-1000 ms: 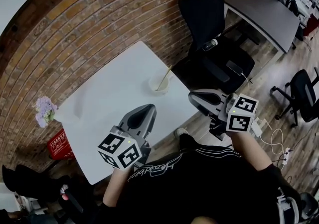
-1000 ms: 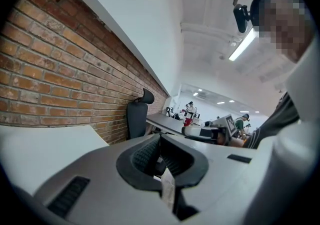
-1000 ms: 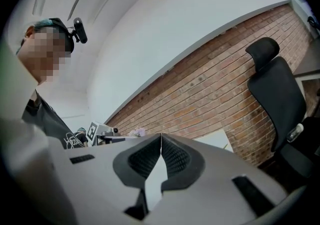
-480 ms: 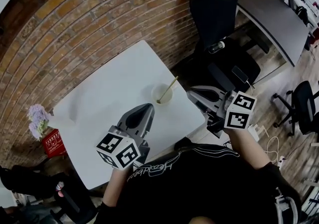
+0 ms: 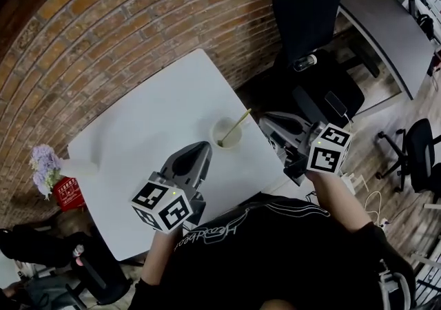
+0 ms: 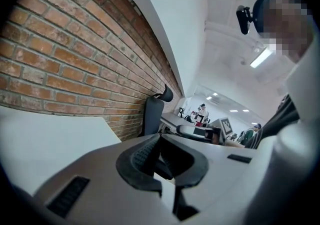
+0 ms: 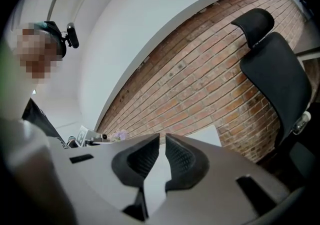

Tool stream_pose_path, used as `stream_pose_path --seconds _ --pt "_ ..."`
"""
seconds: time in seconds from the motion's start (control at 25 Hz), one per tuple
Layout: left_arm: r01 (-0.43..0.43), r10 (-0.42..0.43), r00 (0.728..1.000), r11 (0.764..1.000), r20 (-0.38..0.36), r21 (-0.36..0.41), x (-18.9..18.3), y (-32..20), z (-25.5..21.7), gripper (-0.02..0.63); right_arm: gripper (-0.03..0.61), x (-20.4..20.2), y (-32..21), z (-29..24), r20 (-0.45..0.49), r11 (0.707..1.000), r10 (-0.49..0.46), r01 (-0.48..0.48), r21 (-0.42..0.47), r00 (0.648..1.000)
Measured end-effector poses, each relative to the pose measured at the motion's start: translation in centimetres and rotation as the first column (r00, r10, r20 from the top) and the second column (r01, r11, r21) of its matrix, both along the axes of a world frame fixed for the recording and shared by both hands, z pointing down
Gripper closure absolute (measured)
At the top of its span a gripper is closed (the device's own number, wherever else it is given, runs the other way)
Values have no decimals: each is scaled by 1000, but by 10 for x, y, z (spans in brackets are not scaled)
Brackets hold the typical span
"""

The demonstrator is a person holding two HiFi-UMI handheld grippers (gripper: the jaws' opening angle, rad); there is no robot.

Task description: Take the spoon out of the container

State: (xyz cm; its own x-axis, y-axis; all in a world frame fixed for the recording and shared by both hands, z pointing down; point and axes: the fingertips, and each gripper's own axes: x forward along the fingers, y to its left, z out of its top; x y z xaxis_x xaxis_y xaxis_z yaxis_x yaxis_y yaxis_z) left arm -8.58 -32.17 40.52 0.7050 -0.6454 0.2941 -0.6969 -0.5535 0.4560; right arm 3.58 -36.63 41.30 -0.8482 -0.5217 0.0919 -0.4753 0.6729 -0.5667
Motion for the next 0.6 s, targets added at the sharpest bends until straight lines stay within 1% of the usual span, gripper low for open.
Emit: stream_pose_path --seconds 0.08,0.16,0.24,0.32,0.48,0.6 --pt "7 -7 1000 1000 -2 -11 -3 -4 5 607 563 0 -8 8 -9 1000 8 -8 -9 1000" --pt "12 -12 1000 1000 -4 -21 -5 -6 10 607 506 0 -15 18 -8 999 17 -17 -28 1000" --pt "17 -18 1000 999 -4 -32 -7 -8 15 607 503 1 -22 29 -1 998 30 -30 -51 1000" --pt "23 -23 1000 999 -5 -42 -9 -10 19 607 483 3 -28 41 -9 997 45 -45 -69 999" --pt "34 -34 999 998 -4 -59 -14 -14 25 607 461 3 -38 63 -12 992 51 -52 -119 999" --pt "37 -38 999 997 -5 -68 -15 -16 29 607 441 3 -45 77 -23 988 65 -67 -139 998"
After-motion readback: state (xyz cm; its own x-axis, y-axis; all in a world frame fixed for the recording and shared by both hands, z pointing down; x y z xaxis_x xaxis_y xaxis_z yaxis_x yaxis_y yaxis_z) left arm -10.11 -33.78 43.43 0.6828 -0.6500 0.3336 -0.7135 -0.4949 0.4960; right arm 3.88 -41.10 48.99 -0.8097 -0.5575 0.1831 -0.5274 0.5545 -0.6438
